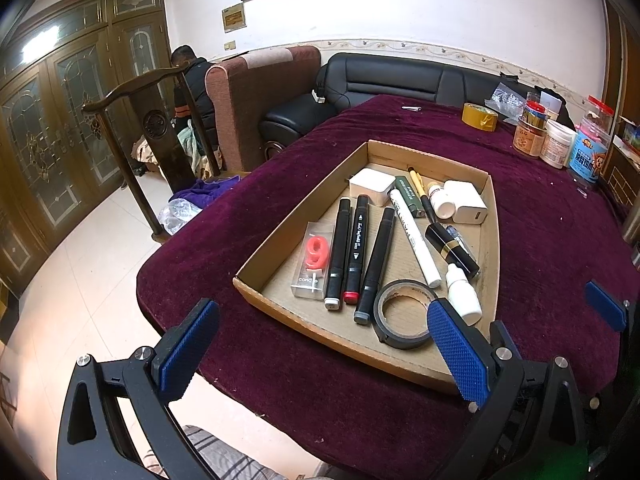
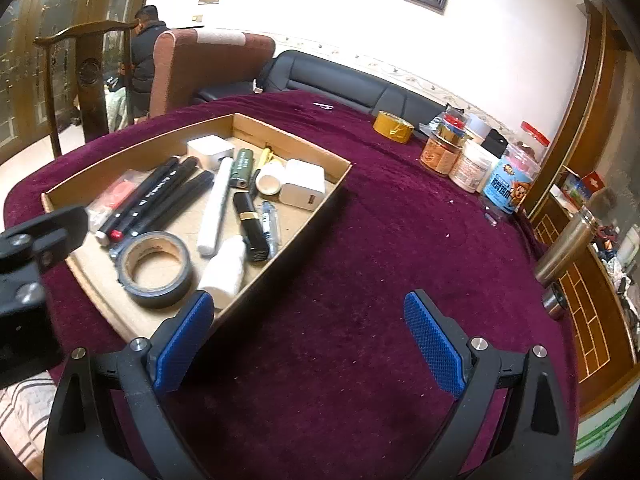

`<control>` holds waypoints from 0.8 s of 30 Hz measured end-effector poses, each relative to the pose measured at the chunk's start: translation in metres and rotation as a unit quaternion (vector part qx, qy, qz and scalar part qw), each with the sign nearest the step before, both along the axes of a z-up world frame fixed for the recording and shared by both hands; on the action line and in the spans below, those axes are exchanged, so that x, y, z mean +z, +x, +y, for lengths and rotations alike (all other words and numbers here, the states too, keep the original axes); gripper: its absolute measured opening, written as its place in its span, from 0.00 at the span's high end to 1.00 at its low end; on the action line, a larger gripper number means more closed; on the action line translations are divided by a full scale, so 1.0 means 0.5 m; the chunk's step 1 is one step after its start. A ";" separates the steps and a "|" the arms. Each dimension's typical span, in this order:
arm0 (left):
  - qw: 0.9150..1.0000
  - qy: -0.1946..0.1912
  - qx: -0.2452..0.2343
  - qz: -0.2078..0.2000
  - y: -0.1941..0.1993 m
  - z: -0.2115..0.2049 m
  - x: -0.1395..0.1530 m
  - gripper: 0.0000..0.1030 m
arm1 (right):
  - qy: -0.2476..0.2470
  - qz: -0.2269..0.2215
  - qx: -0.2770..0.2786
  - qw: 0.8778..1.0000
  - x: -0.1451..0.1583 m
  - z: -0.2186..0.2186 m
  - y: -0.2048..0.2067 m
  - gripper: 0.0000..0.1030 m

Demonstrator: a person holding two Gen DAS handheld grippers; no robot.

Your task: Organize rigid objects

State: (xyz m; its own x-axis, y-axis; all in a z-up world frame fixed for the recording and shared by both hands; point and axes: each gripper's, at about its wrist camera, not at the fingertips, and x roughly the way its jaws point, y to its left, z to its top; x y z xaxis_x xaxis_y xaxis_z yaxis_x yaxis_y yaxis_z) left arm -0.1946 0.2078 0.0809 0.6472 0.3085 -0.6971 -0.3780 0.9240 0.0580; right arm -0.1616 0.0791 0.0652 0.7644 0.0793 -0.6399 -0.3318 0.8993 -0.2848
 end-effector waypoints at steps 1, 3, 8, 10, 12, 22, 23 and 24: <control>1.000 0.000 0.000 0.000 -0.001 0.000 0.000 0.01 | -0.003 0.000 -0.003 1.000 0.000 0.000 0.004 0.06; 1.000 -0.001 -0.001 -0.001 -0.001 -0.001 0.000 0.01 | -0.007 0.000 -0.007 1.000 -0.001 -0.002 0.011 0.06; 1.000 -0.003 -0.001 0.000 -0.002 0.001 -0.001 0.01 | -0.018 -0.003 -0.009 1.000 0.003 0.003 0.020 0.06; 1.000 -0.004 0.000 0.000 -0.002 0.002 -0.002 0.01 | -0.025 -0.003 -0.008 1.000 0.002 0.010 0.023 0.06; 1.000 -0.005 0.000 0.001 -0.001 0.004 -0.003 0.01 | -0.029 -0.004 -0.005 1.000 0.002 0.015 0.024 0.06; 1.000 -0.011 0.002 0.003 0.004 0.021 -0.010 0.01 | -0.036 0.001 0.003 0.999 -0.004 0.029 0.030 0.06; 1.000 -0.012 0.002 0.004 0.005 0.023 -0.011 0.01 | -0.037 0.002 0.003 0.999 -0.005 0.029 0.031 0.06; 1.000 -0.013 0.002 0.004 0.005 0.024 -0.012 0.01 | -0.037 0.003 0.003 0.999 -0.006 0.029 0.032 0.06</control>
